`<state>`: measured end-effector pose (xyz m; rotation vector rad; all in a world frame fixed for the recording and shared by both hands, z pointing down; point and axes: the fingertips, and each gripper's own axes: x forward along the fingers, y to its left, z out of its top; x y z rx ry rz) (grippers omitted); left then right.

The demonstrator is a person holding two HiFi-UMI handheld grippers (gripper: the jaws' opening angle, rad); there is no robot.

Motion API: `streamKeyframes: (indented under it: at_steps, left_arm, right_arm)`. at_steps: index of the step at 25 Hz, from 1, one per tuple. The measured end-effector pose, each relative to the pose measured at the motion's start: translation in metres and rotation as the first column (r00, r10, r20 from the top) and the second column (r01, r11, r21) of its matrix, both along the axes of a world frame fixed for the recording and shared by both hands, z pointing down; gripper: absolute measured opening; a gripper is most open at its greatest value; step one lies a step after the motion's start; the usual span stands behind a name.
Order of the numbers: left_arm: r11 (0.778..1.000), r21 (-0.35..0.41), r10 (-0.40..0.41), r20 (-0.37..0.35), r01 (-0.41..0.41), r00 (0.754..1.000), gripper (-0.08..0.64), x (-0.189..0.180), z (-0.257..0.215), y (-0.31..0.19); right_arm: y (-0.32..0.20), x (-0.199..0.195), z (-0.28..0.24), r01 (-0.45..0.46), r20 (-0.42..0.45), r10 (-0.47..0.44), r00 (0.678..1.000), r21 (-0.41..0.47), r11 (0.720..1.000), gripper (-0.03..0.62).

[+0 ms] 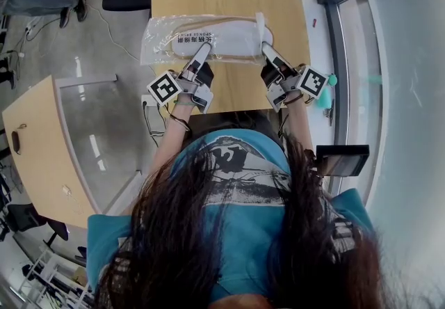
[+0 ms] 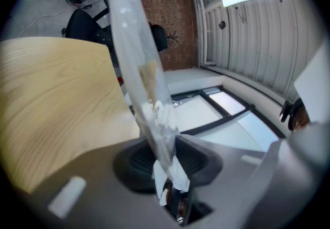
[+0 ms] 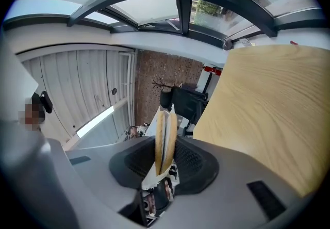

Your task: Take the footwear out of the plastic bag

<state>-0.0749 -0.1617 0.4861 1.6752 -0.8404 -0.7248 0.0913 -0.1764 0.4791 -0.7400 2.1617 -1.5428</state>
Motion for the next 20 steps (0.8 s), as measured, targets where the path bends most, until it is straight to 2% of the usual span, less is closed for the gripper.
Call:
streamKeyframes:
  at_steps: [14, 20]
  left_arm:
    - [0.999, 0.020, -0.049, 0.029, 0.048, 0.998, 0.095, -0.018, -0.006, -0.007]
    - [0.995, 0.023, -0.096, 0.026, 0.096, 0.995, 0.086, -0.038, -0.007, -0.008]
  right_arm:
    - [-0.001, 0.005, -0.001, 0.019, 0.000, -0.019, 1.000, -0.012, 1.000, 0.104]
    - [-0.003, 0.015, 0.001, -0.009, -0.006, 0.009, 1.000, -0.018, 1.000, 0.100]
